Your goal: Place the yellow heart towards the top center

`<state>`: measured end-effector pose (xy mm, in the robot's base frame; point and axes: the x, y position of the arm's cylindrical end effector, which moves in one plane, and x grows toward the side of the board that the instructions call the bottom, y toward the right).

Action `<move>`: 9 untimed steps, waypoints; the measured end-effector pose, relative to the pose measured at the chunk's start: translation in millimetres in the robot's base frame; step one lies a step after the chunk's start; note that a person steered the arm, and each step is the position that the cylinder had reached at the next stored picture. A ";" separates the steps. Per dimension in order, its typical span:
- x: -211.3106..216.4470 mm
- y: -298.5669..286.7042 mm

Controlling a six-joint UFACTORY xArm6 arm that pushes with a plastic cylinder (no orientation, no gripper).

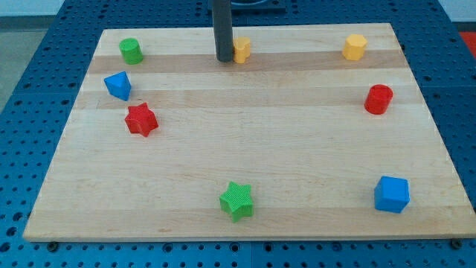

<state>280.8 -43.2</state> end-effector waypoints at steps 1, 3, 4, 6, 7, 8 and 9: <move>11.9 -12.1; 43.9 -49.2; 43.9 -49.2; 137.2 -49.2; 217.9 -54.9; 227.7 -55.1; 284.0 -62.1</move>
